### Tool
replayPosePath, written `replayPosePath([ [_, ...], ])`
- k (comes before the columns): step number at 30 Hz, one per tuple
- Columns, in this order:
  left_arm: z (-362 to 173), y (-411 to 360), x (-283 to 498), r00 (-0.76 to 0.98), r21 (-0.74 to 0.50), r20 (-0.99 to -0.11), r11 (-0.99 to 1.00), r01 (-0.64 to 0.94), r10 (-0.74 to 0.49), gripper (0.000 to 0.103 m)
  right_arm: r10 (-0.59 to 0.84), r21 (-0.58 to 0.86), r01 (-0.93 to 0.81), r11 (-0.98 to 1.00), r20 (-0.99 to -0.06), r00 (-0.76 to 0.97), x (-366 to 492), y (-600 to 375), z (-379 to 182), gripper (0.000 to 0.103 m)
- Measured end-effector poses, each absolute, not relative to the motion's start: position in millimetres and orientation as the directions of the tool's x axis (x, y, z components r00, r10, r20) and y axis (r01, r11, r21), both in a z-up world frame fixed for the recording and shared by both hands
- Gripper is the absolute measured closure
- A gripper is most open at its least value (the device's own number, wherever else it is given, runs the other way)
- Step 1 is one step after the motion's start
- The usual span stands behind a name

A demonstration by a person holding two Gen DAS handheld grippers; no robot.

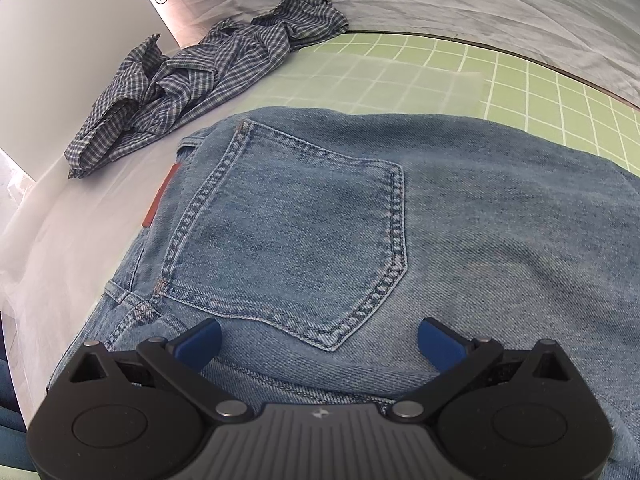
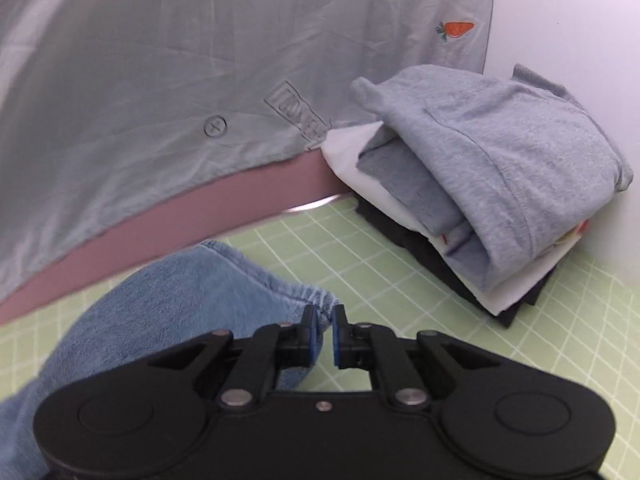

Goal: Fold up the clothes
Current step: 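Lower the leg hem with the right tool and release it beside the other leg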

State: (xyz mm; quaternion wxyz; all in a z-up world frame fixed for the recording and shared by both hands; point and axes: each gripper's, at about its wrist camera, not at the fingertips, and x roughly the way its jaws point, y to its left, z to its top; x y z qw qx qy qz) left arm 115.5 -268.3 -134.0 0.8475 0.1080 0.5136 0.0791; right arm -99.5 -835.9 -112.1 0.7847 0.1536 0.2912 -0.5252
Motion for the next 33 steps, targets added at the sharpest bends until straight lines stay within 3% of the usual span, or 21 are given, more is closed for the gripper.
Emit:
replayPosePath([
  [2,-133.7,-268.2,115.6,0.459,0.264,-0.854,0.964,-0.023,0.245,0.0,-0.74,-0.09,0.923,0.374,-0.629,0.238,-103.3,-833.9,-117.9,0.085],
  [4,-133.5,-268.4,115.5,0.459,0.265,-0.854,0.964,-0.024,0.246,0.0,-0.719,-0.046,0.931,0.362,-0.649,0.248,-107.5,-832.9,-124.1,0.05],
  [7,-133.4,-269.1,114.9,0.459,0.267,-0.853,0.963,-0.025,0.248,0.0,-0.664,0.098,0.941,0.323,-0.686,0.299,-116.7,-838.0,-135.5,0.032],
  [9,-133.3,-269.0,114.8,0.46,0.267,-0.853,0.963,-0.025,0.248,0.0,-0.65,0.13,0.949,0.286,-0.702,0.292,-117.5,-840.9,-144.4,0.026],
  [12,-133.1,-268.7,114.8,0.46,0.266,-0.853,0.964,-0.024,0.247,0.0,-0.638,0.125,0.953,0.275,-0.718,0.278,-113.9,-844.6,-153.6,0.027],
  [14,-133.1,-268.7,114.4,0.461,0.266,-0.852,0.964,-0.025,0.247,0.0,-0.621,0.118,0.943,0.31,-0.727,0.295,-109.8,-846.2,-156.4,0.042],
  [15,-133.2,-268.8,114.2,0.462,0.266,-0.852,0.964,-0.026,0.247,0.0,-0.613,0.115,0.938,0.326,-0.73,0.302,-107.9,-846.7,-157.2,0.059],
  [18,-133.5,-269.0,114.4,0.462,0.266,-0.851,0.963,-0.028,0.249,0.0,-0.586,0.116,0.922,0.37,-0.741,0.329,-106.5,-848.9,-157.3,0.073],
  [21,-133.4,-269.4,114.4,0.462,0.268,-0.851,0.963,-0.029,0.251,0.0,-0.588,0.083,0.912,0.401,-0.741,0.325,-112.7,-847.3,-152.2,0.099],
  [22,-133.4,-269.3,114.6,0.461,0.268,-0.851,0.963,-0.029,0.25,0.0,-0.605,0.065,0.918,0.392,-0.733,0.31,-118.6,-846.3,-148.9,0.101],
  [29,-133.3,-266.9,116.6,0.451,0.253,-0.861,0.967,-0.02,0.235,0.0,-0.639,0.014,0.957,0.289,-0.741,0.204,-166.7,-845.5,-152.6,0.101],
  [32,-133.0,-264.4,120.6,0.435,0.239,-0.875,0.971,0.004,0.213,0.0,-0.656,-0.028,0.952,0.304,-0.731,0.188,-169.0,-838.4,-144.6,0.08],
  [33,-132.2,-263.3,121.4,0.427,0.233,-0.881,0.972,0.017,0.204,0.0,-0.664,-0.023,0.953,0.303,-0.723,0.194,-172.2,-834.7,-139.6,0.066],
])
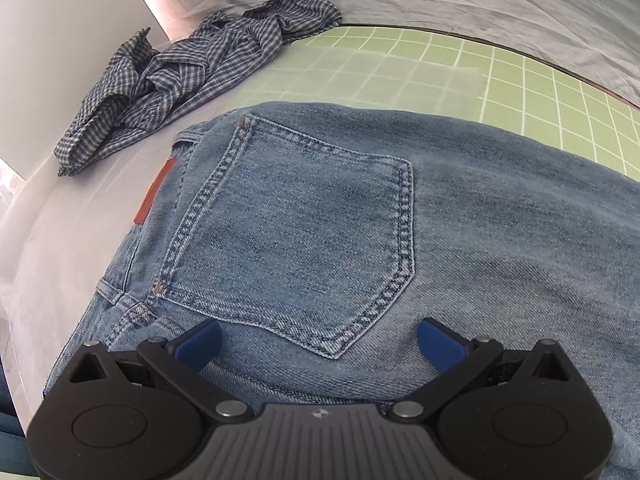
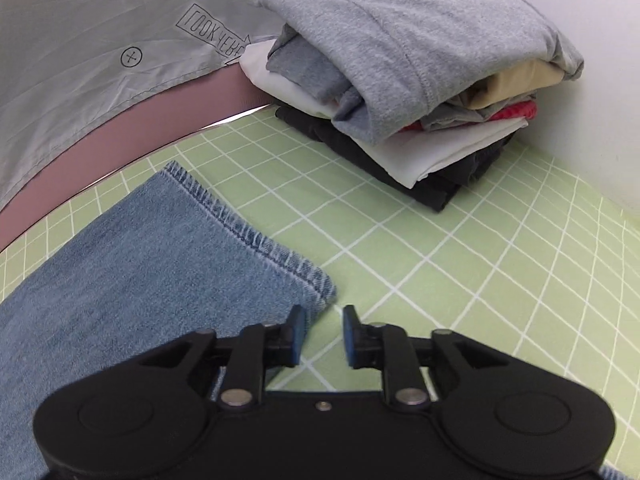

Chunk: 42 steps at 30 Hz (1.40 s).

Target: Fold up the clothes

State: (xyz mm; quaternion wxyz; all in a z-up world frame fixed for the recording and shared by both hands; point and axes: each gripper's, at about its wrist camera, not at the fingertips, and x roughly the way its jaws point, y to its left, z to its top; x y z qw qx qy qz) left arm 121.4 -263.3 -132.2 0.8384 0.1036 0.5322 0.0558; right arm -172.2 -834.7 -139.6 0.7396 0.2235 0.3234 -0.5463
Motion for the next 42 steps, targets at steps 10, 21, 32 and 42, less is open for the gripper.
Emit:
replayPosePath([
  [10,-86.6,-211.1,57.4,0.446,0.062,-0.891,0.995,-0.074,0.088,0.0,-0.593,0.269,0.86,0.434,-0.633,0.498,-239.3,-745.5,-102.8,0.0],
  [21,-99.2,-163.7,-54.5,0.401,0.027,-0.913,0.992,-0.12,0.074,0.0,-0.528,0.281,0.838,0.468,-0.671,0.52,-318.2,-666.1,-113.4,0.0],
  [32,-101.3,-169.1,-103.6,0.414,0.034,-0.908,0.998,-0.06,0.056,0.0,-0.505,0.156,0.836,0.526,-0.734,0.454,-350.9,-618.7,-127.5,0.0],
  [42,-105.7,-172.9,-112.1,0.401,0.033,-0.915,0.999,-0.03,0.042,0.0,-0.465,0.161,0.85,0.501,-0.779,0.422,-361.4,-606.4,-147.0,0.0],
])
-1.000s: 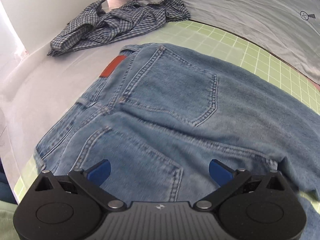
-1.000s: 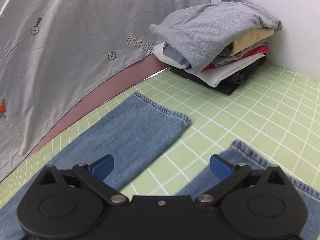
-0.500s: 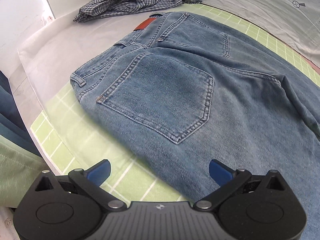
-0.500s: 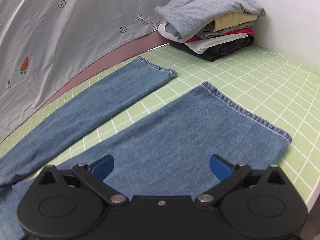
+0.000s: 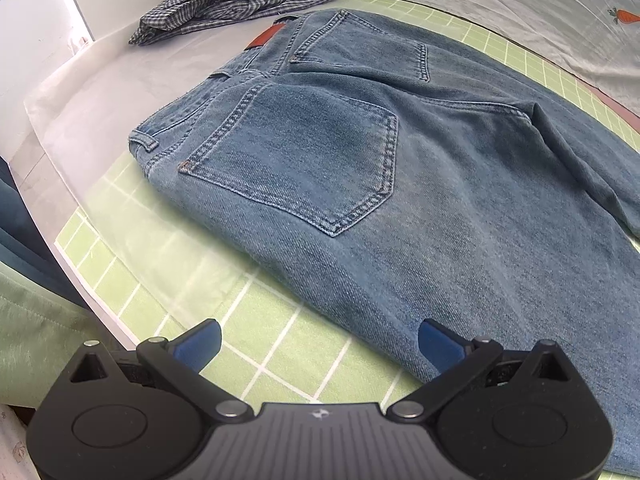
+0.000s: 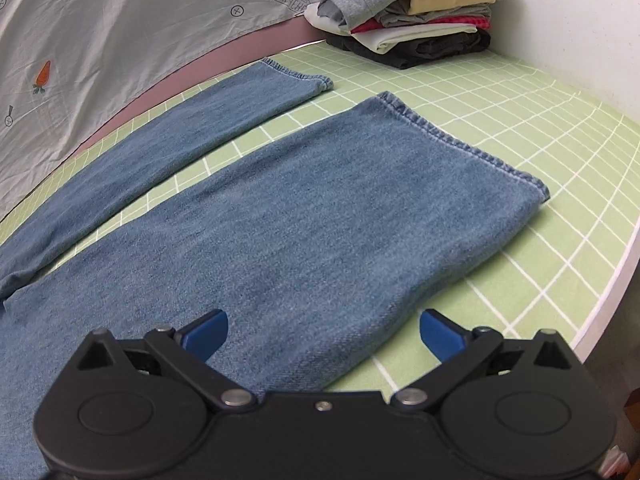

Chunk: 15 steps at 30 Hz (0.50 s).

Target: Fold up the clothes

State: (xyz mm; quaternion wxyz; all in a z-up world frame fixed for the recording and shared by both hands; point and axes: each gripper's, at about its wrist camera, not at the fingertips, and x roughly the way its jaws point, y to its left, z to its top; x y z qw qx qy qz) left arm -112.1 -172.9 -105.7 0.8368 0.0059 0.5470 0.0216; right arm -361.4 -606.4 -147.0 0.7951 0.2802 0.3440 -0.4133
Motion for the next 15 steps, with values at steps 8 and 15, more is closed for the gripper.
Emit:
replayPosePath([
  [8,-106.2,-156.6,-108.4,0.398,-0.003,-0.917,0.997,-0.073,0.026,0.0,-0.453,0.26,0.868,0.422,-0.769,0.451,-364.3,-614.7,-151.9,0.0],
  [15,-106.3,-126.8,-93.4,0.405,-0.066,-0.914,0.983,-0.17,0.008,0.0,-0.461,0.295,0.886,0.356,-0.77,0.442,-356.2,-615.7,-150.8,0.0],
])
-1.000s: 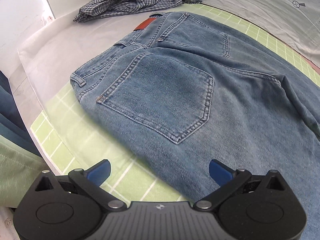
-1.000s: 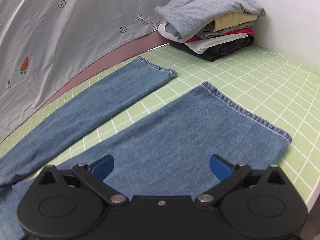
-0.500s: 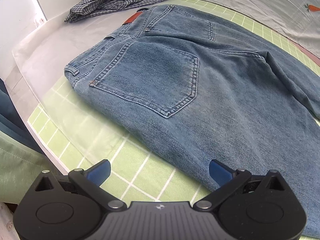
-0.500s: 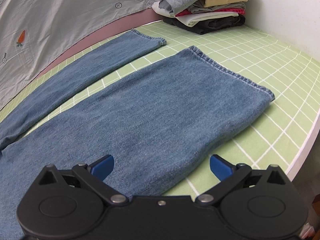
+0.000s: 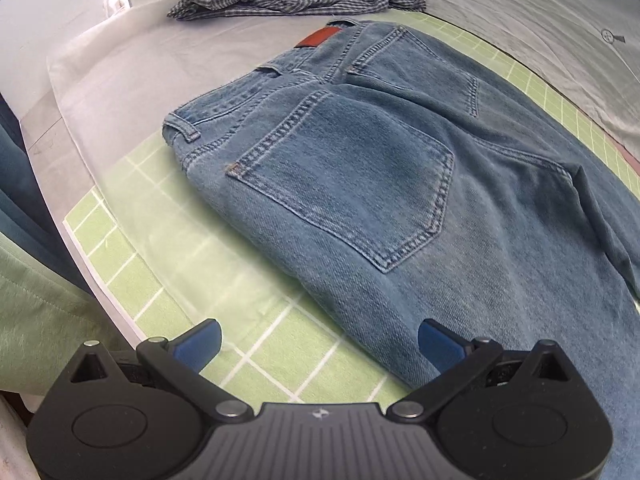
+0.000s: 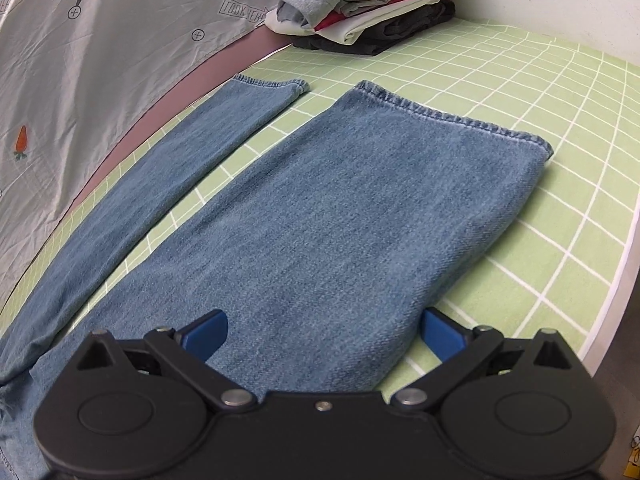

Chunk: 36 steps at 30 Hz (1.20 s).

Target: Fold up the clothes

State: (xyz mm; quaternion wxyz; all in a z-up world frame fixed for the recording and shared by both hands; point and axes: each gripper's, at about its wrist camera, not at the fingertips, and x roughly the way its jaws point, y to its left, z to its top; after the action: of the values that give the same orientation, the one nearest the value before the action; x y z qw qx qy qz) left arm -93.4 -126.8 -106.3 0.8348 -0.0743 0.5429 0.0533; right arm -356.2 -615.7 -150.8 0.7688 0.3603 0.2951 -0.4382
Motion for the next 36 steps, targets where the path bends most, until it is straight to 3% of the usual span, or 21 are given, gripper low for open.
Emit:
replayPosePath([
  [14,-114.7,-68.3,-38.7,0.411,-0.144,-0.912,0.941,-0.306,-0.006,0.002,-0.478,0.327,0.916,0.232,-0.782,0.4,-355.3,-624.5,-148.9,0.0],
  [21,-119.6,-50.3,-20.1,0.407,-0.201,-0.912,0.919,-0.34,-0.049,0.031,-0.478,0.447,0.892,0.065,-0.771,0.421,-370.4,-635.9,-147.4,0.002],
  [24,-122.6,-51.4,-16.6,0.398,-0.221,-0.914,0.919,-0.327,-0.078,0.043,-0.476,0.488,0.873,0.017,-0.764,0.437,-376.9,-640.6,-147.5,0.016],
  [25,-122.9,-51.9,-15.9,0.398,-0.223,-0.914,0.92,-0.323,-0.082,0.047,-0.471,0.502,0.865,0.006,-0.762,0.445,-379.3,-642.5,-148.6,0.027],
  [30,-124.6,-53.0,-13.0,0.399,-0.237,-0.912,0.917,-0.322,-0.096,0.059,-0.437,0.536,0.844,-0.029,-0.766,0.472,-385.0,-651.5,-155.2,0.063],
  [32,-125.2,-50.5,-13.4,0.401,-0.25,-0.91,0.909,-0.333,-0.104,0.07,-0.431,0.517,0.855,-0.036,-0.78,0.453,-386.0,-654.9,-156.3,0.08],
  [33,-125.4,-49.3,-13.6,0.403,-0.258,-0.909,0.905,-0.339,-0.108,0.073,-0.428,0.507,0.861,-0.04,-0.787,0.443,-386.5,-656.6,-156.9,0.094],
  [36,-122.5,-46.1,-14.4,0.419,-0.273,-0.902,0.892,-0.361,-0.107,0.086,-0.448,0.493,0.869,-0.045,-0.787,0.423,-389.9,-656.0,-154.3,0.098],
])
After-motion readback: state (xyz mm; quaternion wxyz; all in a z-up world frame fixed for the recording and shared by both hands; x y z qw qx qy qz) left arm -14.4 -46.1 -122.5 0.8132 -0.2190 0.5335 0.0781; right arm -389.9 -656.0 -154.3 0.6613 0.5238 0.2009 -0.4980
